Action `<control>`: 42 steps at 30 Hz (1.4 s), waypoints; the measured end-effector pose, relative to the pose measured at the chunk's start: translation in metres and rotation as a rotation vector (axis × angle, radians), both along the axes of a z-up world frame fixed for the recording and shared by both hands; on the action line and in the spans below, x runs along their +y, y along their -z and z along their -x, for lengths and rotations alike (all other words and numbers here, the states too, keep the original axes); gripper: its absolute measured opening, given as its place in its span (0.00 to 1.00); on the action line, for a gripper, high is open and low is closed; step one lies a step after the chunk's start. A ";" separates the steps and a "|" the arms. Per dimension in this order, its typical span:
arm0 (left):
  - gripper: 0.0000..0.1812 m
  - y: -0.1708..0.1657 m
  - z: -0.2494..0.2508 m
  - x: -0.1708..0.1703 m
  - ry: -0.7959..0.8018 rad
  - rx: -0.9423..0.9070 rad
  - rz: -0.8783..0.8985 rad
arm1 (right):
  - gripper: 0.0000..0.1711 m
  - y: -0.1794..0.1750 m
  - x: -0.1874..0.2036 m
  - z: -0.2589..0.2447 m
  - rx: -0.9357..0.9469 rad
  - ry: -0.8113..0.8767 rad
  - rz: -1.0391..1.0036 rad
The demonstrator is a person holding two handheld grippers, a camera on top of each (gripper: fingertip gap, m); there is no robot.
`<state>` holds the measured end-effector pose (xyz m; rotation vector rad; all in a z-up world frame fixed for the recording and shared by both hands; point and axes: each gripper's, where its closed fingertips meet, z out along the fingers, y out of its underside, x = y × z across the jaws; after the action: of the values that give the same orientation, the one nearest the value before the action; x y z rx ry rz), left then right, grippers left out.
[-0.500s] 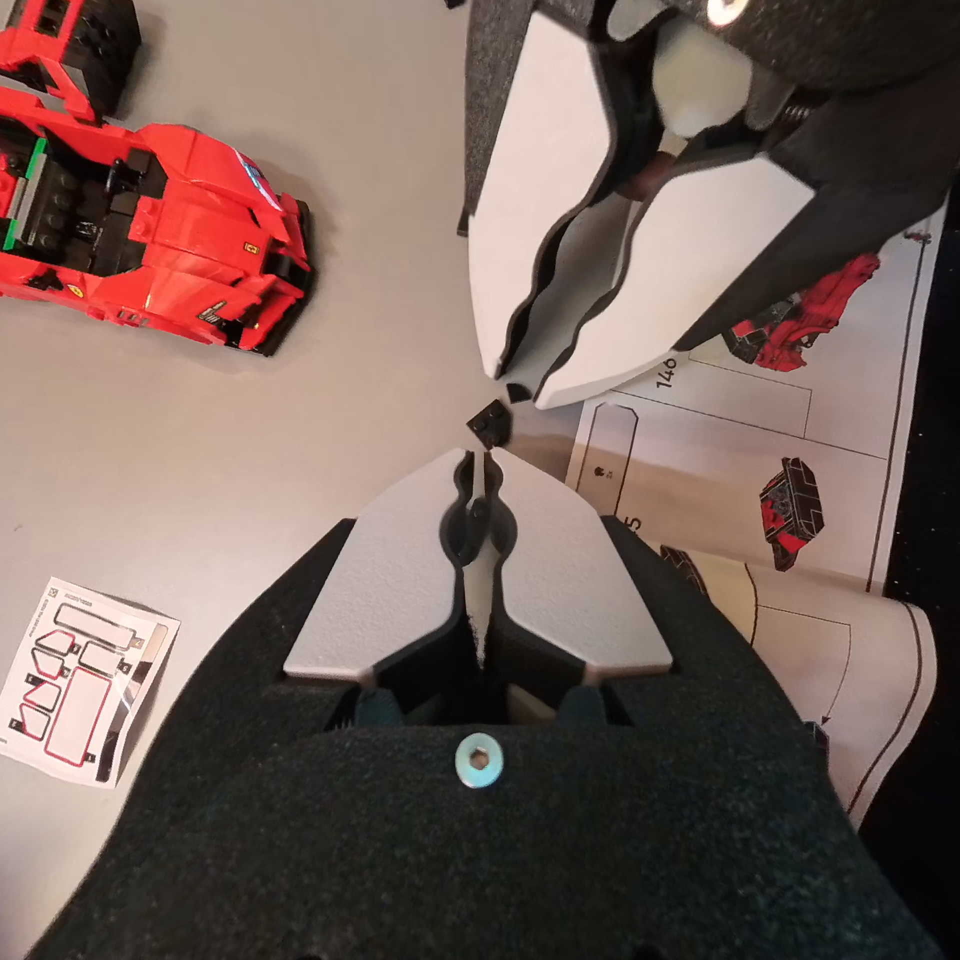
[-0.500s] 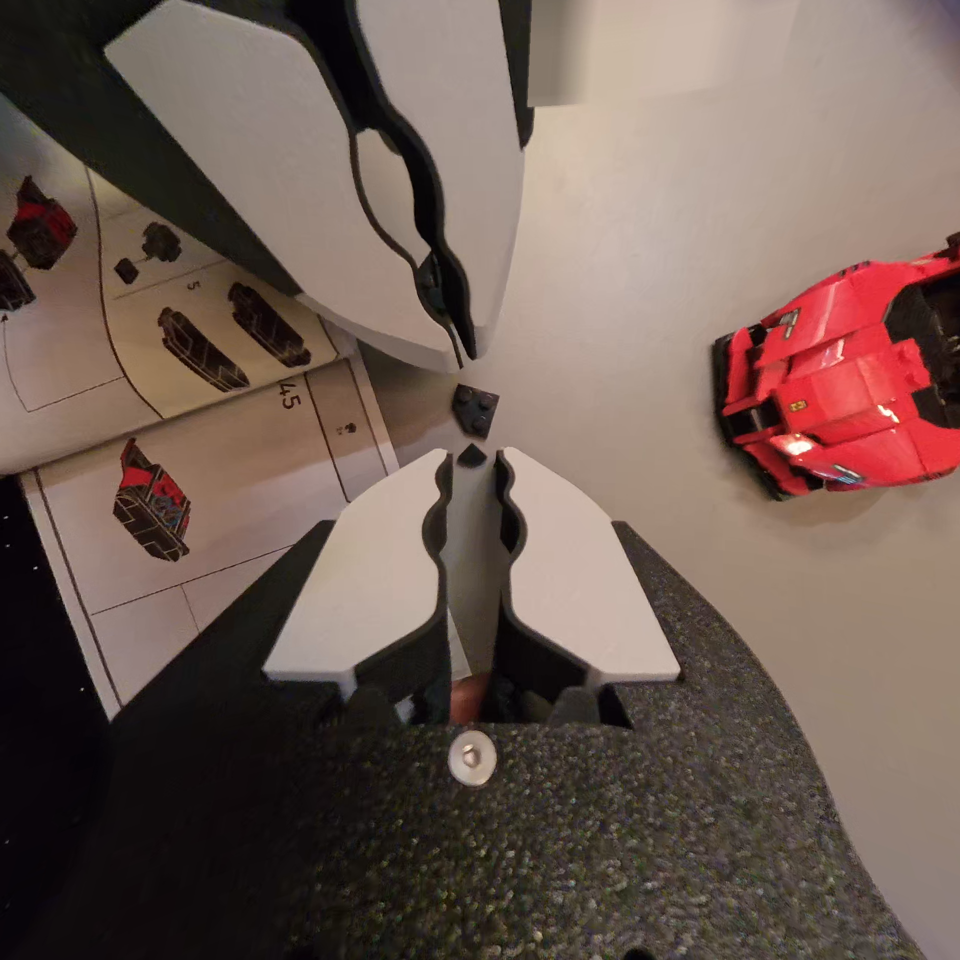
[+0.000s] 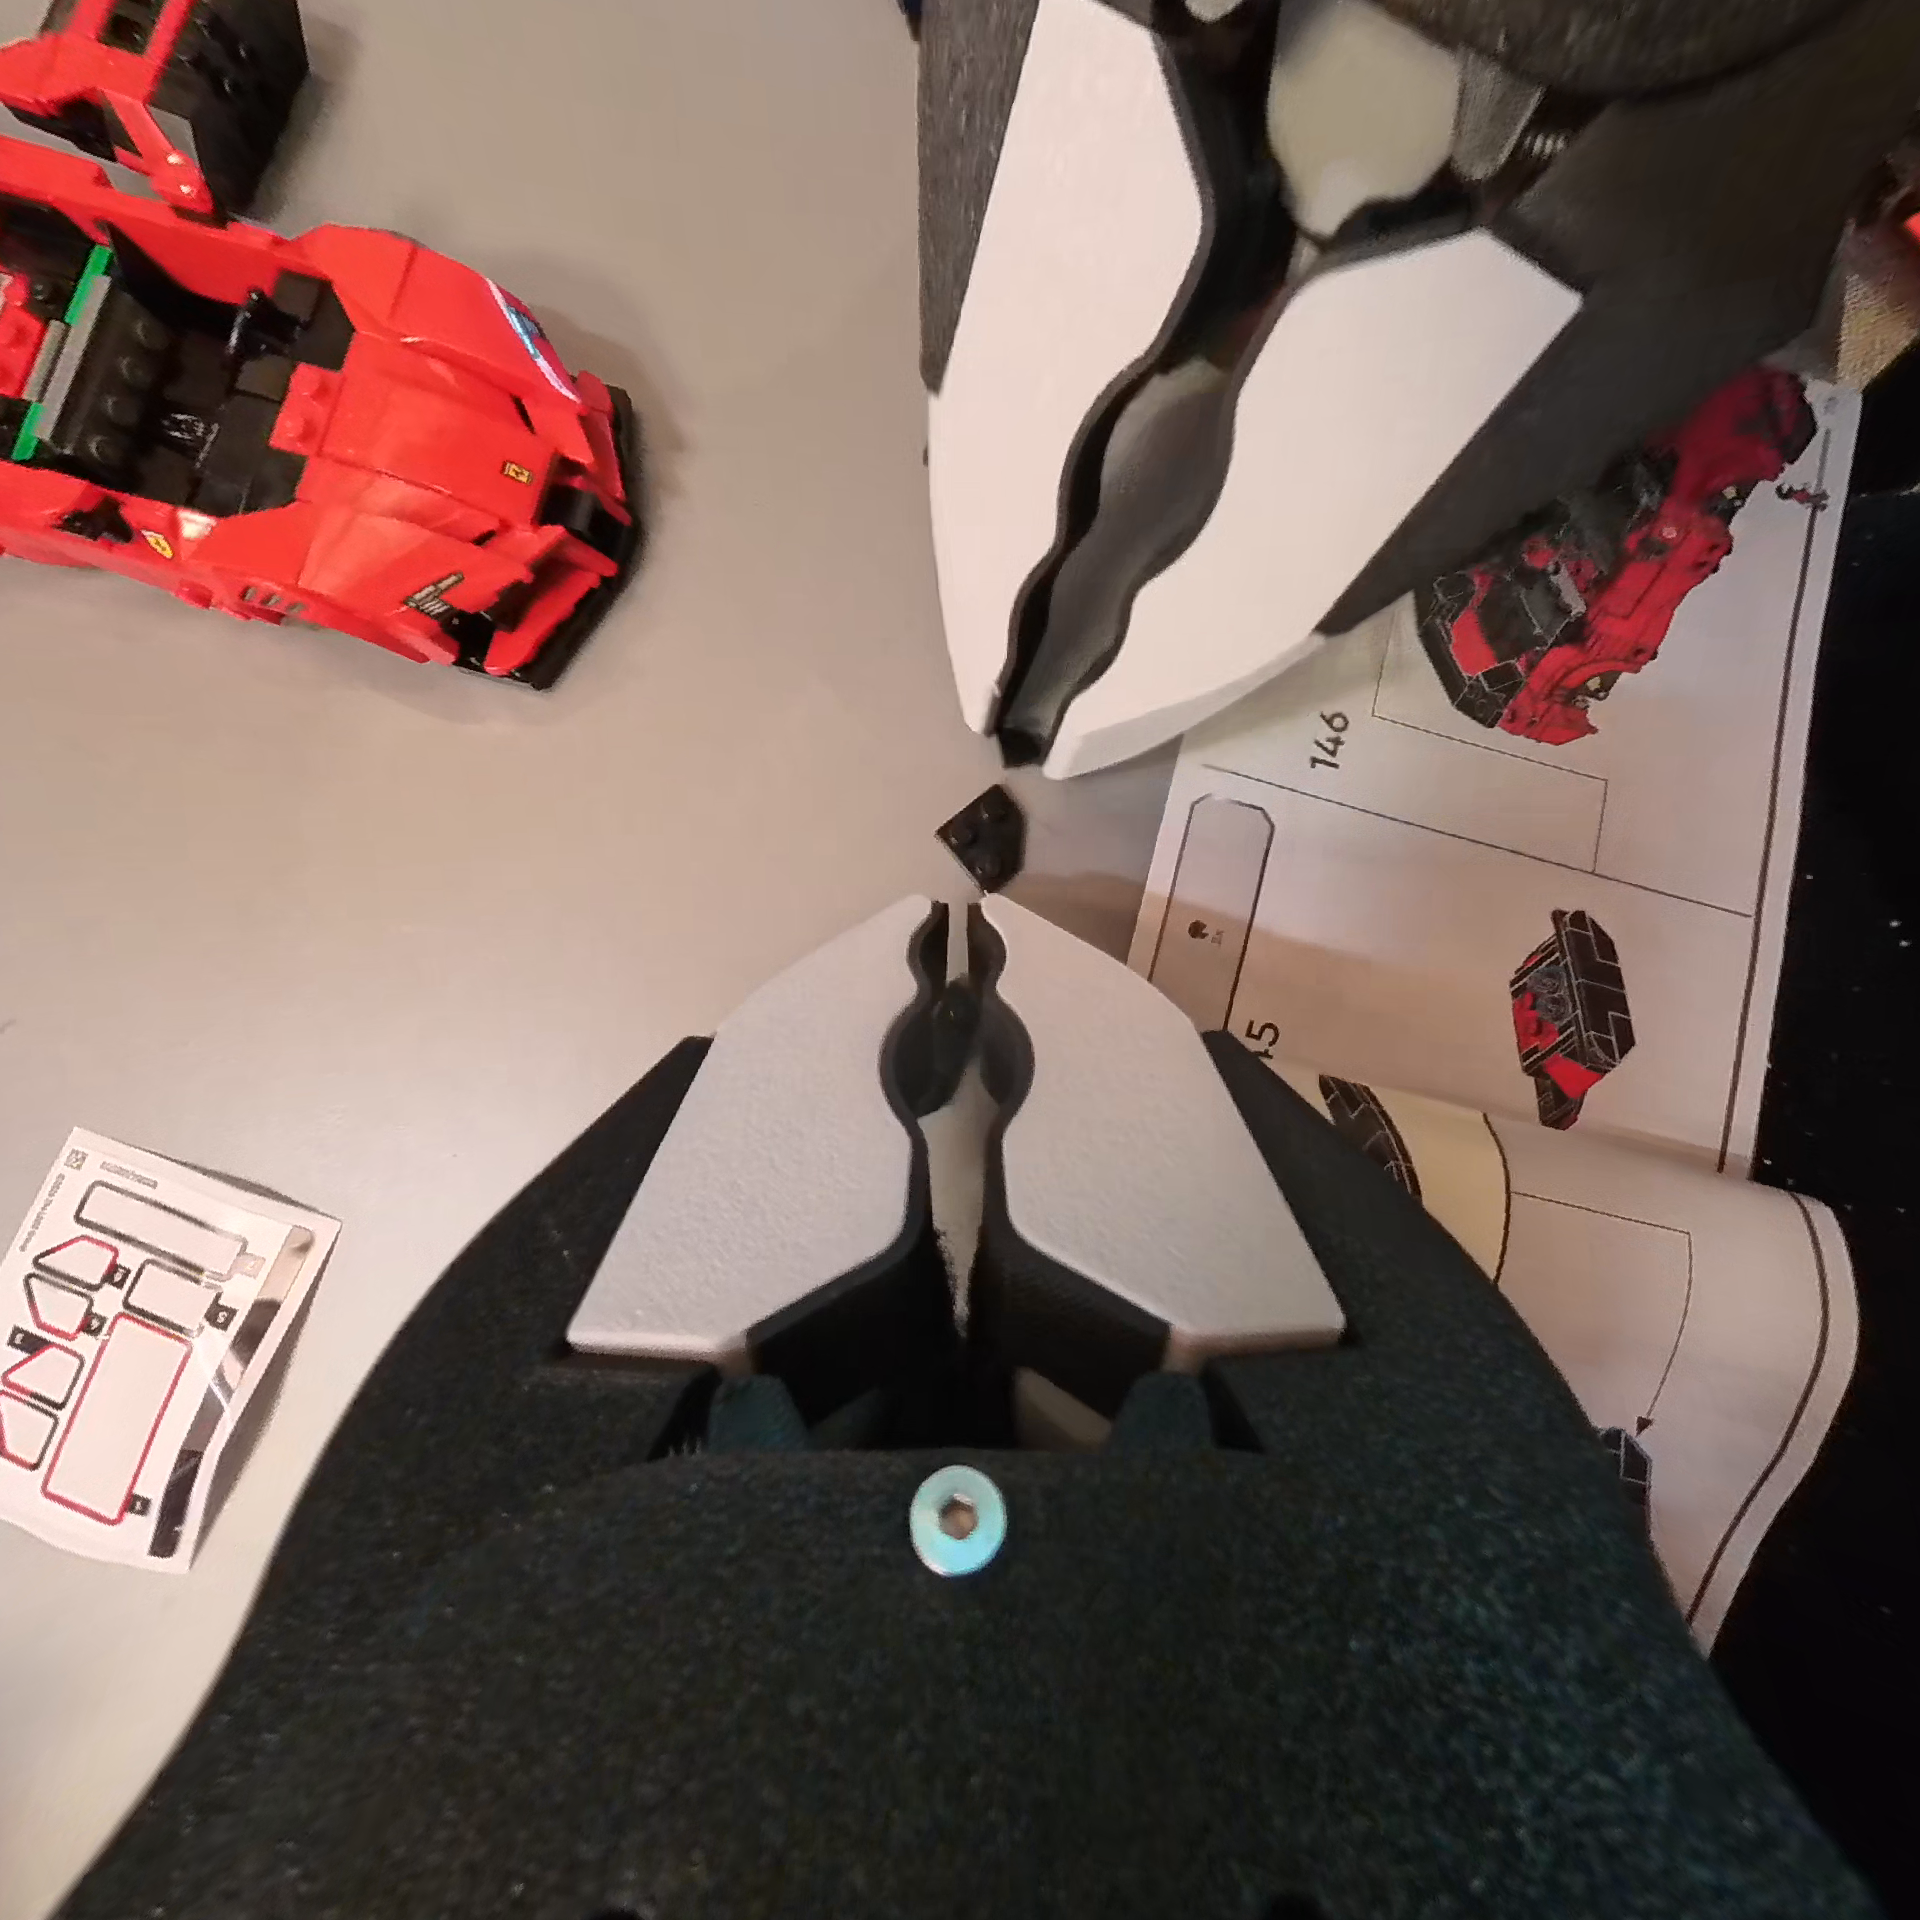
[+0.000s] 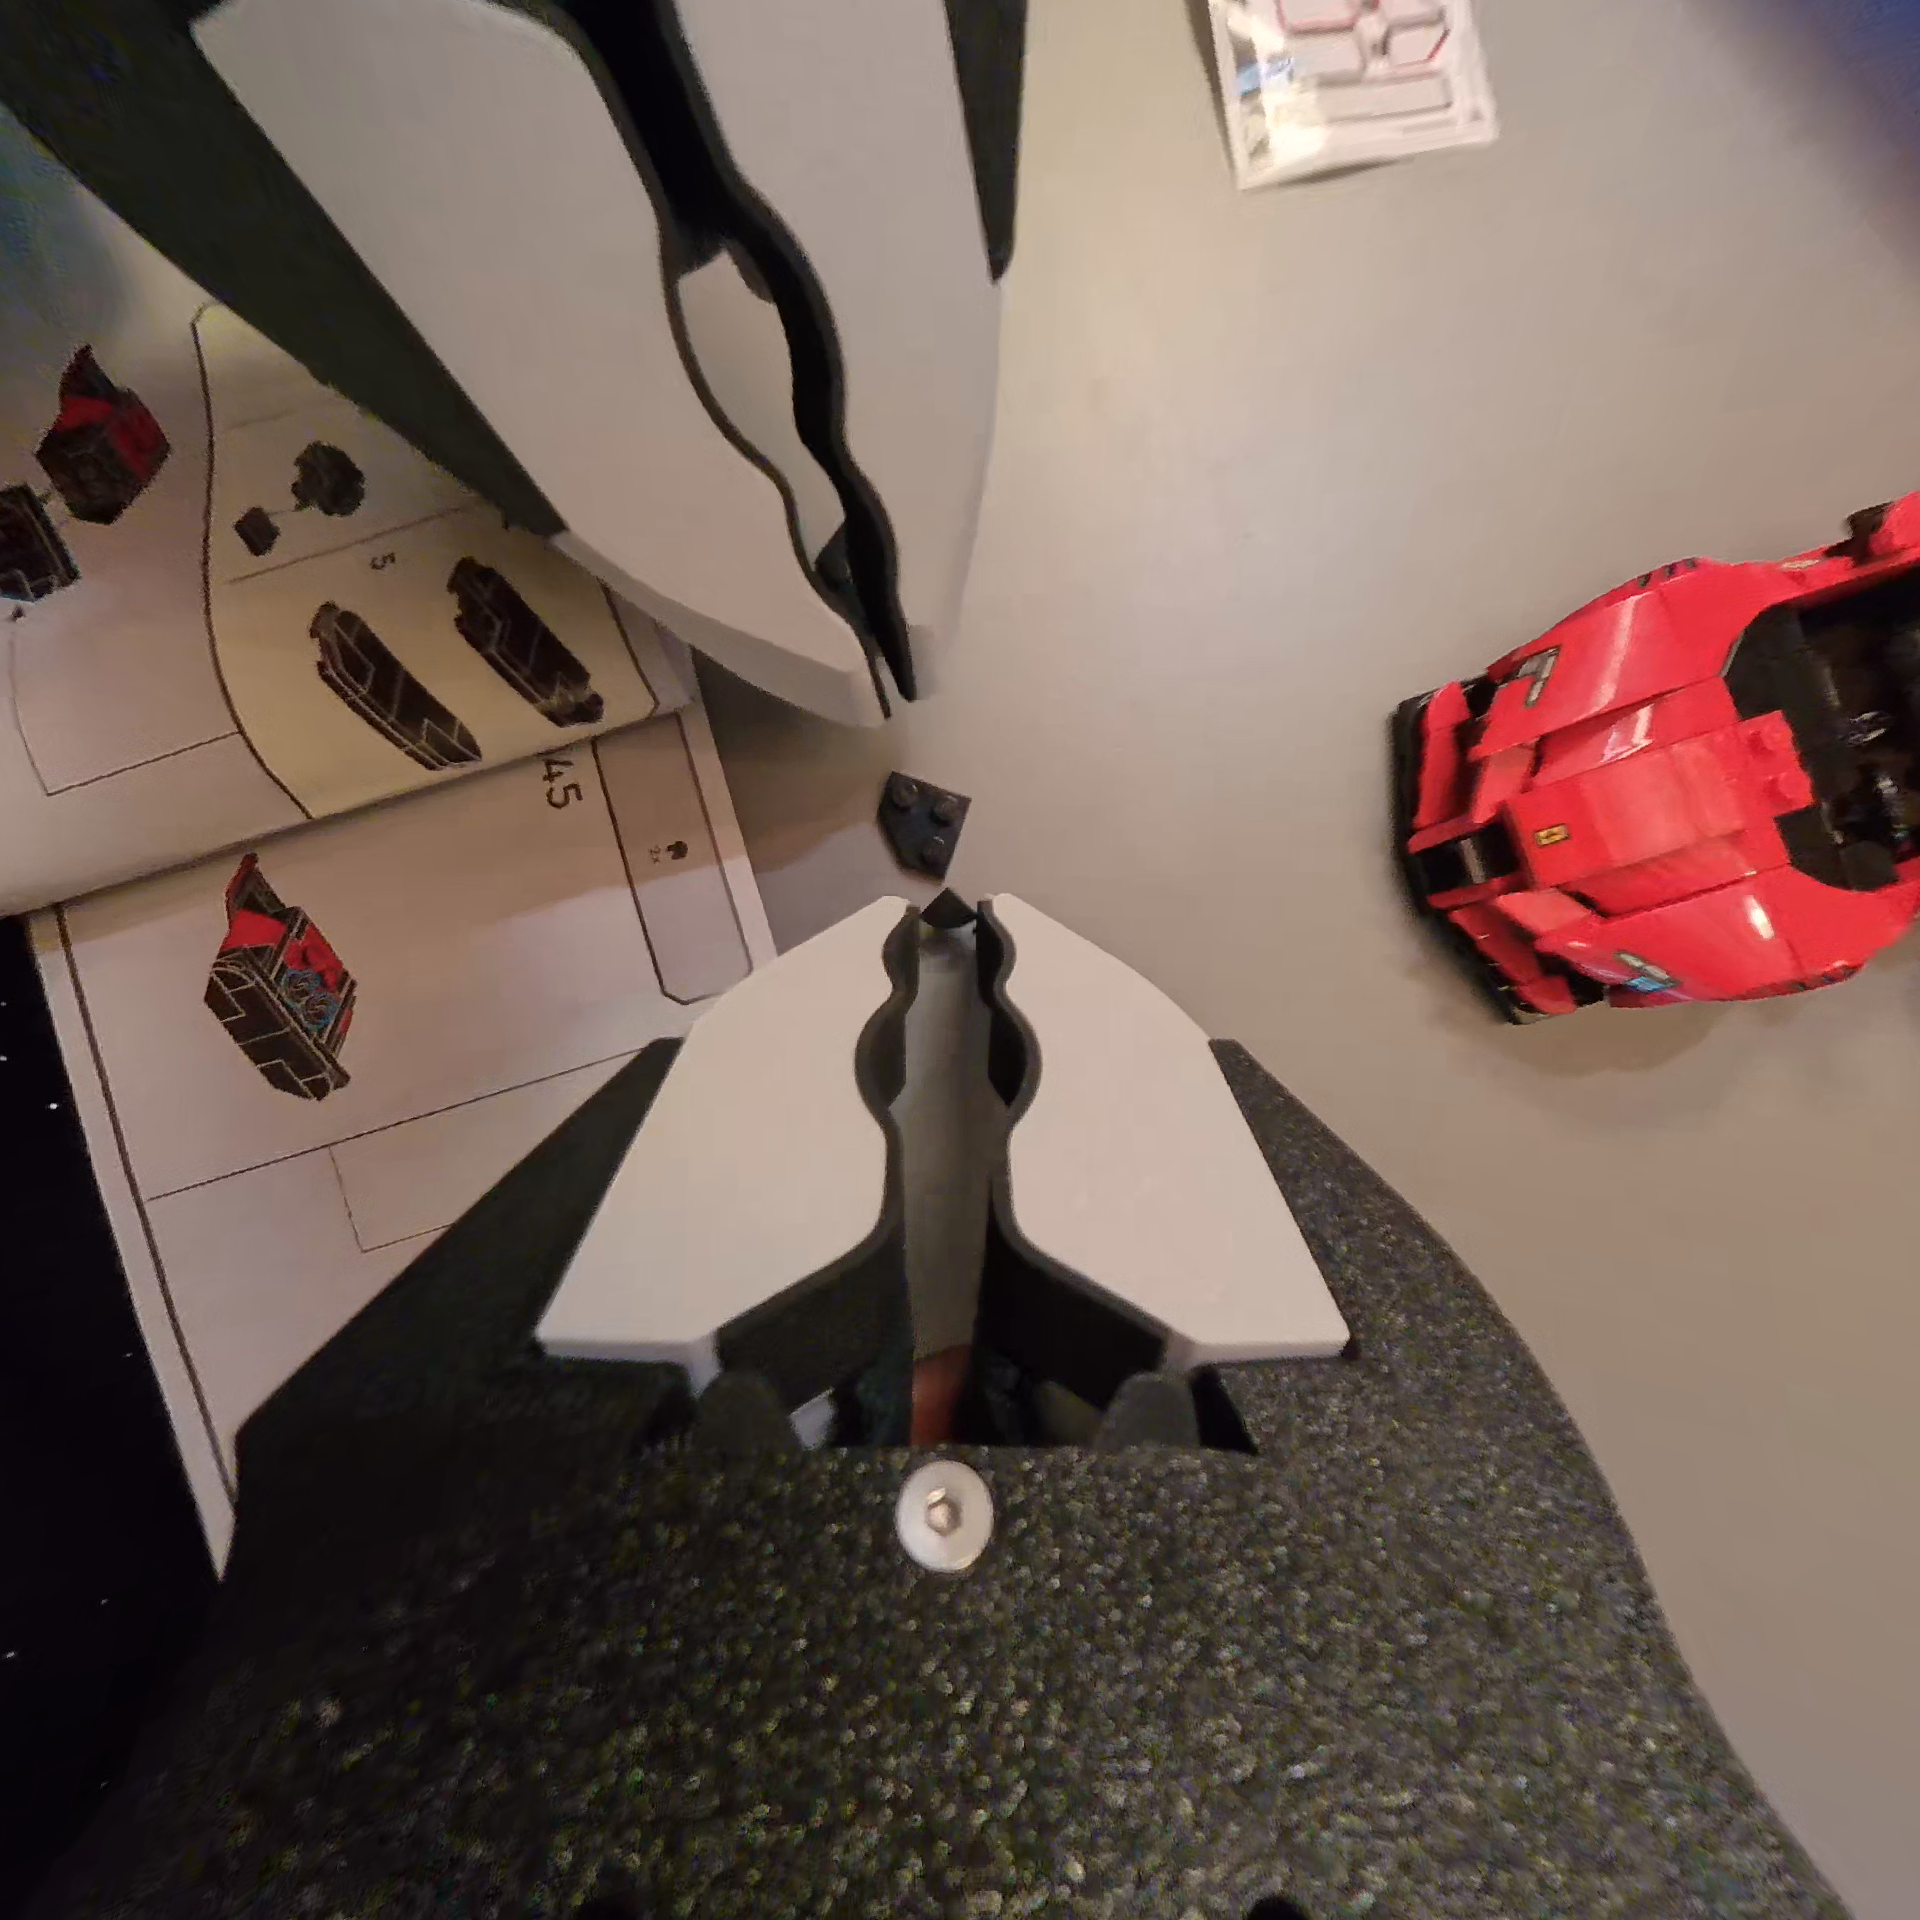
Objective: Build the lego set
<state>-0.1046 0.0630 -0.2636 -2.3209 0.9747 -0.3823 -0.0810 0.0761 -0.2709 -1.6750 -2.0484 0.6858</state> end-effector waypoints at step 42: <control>0.00 0.009 -0.012 0.010 0.091 -0.002 -0.040 | 0.06 0.001 -0.006 0.012 0.010 -0.081 -0.001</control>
<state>-0.0923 0.0732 -0.2721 -2.2458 1.0803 -0.3981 -0.0934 0.0696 -0.2720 -1.5926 -2.1189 0.7183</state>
